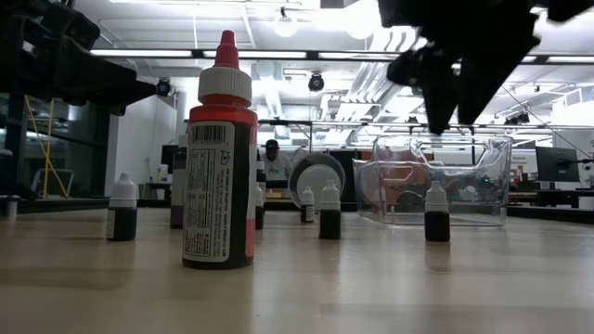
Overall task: Pick & Place food coloring
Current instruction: Put the small red food coloring bottle into the transparent bin
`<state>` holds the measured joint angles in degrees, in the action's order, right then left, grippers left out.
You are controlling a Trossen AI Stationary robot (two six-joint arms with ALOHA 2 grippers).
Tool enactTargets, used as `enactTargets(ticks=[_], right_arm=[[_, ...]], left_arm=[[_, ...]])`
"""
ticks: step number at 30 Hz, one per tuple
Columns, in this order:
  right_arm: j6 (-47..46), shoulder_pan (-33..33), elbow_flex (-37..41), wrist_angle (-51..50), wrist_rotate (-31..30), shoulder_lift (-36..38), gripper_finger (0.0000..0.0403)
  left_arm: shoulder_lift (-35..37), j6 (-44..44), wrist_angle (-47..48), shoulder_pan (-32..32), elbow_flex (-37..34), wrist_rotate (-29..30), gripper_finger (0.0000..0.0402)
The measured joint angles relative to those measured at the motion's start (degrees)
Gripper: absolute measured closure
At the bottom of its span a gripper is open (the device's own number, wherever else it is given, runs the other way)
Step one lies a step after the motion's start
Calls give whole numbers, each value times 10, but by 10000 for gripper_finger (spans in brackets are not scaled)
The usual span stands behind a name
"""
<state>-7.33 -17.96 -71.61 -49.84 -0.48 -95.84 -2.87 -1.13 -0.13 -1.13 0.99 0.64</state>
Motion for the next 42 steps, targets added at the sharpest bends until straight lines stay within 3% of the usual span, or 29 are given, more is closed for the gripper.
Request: enactTargets(ticks=[8,42], right_arm=[[2,0,0,20,5,-42,229],[-4,1,3,65,20,-97,230]], left_arm=[[0,0,0,0,0,0,163],[0,0,0,0,0,0,163]])
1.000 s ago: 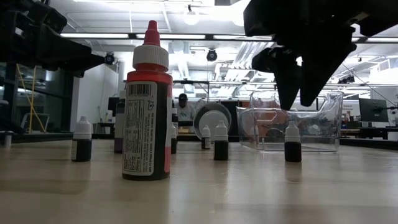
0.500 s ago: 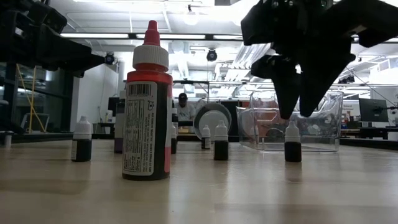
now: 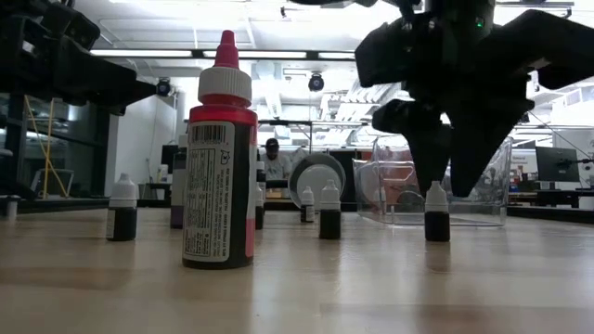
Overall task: Pick & Place food coloring
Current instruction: Put the small red food coloring bottle into the transparent bin
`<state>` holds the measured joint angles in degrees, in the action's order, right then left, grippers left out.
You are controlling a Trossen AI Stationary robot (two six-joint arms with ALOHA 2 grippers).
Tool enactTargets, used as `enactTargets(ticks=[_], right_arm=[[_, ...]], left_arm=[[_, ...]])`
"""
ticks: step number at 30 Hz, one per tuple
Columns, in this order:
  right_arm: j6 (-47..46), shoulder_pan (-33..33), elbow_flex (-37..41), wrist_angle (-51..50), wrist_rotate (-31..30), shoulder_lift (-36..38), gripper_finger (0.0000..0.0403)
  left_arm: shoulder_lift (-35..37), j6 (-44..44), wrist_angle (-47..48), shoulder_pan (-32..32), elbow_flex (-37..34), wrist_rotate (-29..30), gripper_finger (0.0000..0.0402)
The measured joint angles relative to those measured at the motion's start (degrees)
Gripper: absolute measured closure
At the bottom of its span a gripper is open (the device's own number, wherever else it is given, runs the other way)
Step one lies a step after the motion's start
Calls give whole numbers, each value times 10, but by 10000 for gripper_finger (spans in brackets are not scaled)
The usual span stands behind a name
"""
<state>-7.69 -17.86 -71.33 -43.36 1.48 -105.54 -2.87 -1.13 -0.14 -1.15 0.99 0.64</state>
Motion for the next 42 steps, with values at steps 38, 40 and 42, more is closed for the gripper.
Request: enactTargets(ticks=[38,40,42], right_arm=[[-28,6,0,6,0,-6,310],[-28,6,0,6,0,-6,321],[-28,6,0,6,0,-6,330]], left_arm=[[0,0,0,0,0,0,163],[0,0,0,0,0,0,163],[0,0,0,0,0,0,163]])
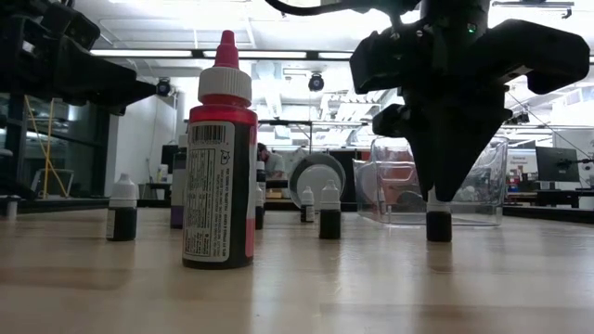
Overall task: Pick & Place food coloring
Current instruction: Put the small red food coloring bottle into the transparent bin
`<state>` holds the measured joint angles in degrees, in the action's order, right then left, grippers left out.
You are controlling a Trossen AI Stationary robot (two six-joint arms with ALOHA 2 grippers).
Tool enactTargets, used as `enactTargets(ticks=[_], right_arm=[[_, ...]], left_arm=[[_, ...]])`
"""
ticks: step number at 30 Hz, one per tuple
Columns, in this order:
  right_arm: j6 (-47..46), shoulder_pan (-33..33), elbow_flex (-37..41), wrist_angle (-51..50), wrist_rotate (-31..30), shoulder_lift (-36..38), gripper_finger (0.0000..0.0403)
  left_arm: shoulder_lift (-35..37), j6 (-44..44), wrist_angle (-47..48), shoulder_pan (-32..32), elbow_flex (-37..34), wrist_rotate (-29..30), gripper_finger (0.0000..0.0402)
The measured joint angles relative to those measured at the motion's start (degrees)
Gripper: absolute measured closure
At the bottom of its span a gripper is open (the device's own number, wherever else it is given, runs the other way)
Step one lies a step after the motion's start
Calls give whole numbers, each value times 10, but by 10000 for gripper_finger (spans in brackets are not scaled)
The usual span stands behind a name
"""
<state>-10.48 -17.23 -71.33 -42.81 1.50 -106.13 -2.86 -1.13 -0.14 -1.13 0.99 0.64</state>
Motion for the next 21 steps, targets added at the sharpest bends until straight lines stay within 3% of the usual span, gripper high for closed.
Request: enactTargets(ticks=[6,21], right_arm=[[0,0,0,0,2,0,351],[-15,0,-24,-3,18,17,355]], left_arm=[[0,0,0,0,0,0,163],[0,0,0,0,0,0,163]])
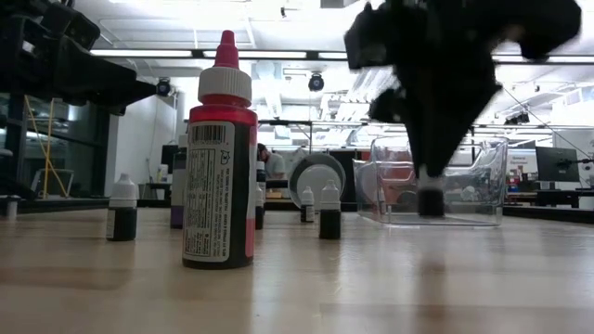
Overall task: Pick & Place food coloring
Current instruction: Put the small red food coloring bottle into the transparent bin
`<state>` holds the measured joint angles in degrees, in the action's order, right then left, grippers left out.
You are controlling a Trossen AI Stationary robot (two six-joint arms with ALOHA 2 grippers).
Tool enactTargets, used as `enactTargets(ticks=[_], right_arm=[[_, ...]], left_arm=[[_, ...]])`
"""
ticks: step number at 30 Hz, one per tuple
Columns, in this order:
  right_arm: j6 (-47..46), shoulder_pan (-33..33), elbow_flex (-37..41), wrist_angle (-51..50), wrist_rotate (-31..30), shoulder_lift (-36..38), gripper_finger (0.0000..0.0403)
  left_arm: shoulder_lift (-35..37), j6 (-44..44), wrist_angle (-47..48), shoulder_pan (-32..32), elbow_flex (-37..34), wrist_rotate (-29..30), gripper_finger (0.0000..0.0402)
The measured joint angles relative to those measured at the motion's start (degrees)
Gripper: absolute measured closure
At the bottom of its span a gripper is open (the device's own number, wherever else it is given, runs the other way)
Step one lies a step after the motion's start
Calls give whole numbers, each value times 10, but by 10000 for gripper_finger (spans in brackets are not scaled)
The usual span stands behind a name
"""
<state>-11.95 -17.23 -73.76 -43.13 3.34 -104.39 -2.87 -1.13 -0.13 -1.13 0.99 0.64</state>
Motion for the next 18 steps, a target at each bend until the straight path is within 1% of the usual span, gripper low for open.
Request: enactTargets(ticks=[6,9,18], right_arm=[[-11,0,-60,-22,0,14,356],[-10,2,-100,-37,-12,21,357],[-25,25,-254,-165,-57,23,357]], left_arm=[[0,0,0,0,0,0,163],[0,0,0,0,0,0,163],[0,0,0,0,0,0,163]])
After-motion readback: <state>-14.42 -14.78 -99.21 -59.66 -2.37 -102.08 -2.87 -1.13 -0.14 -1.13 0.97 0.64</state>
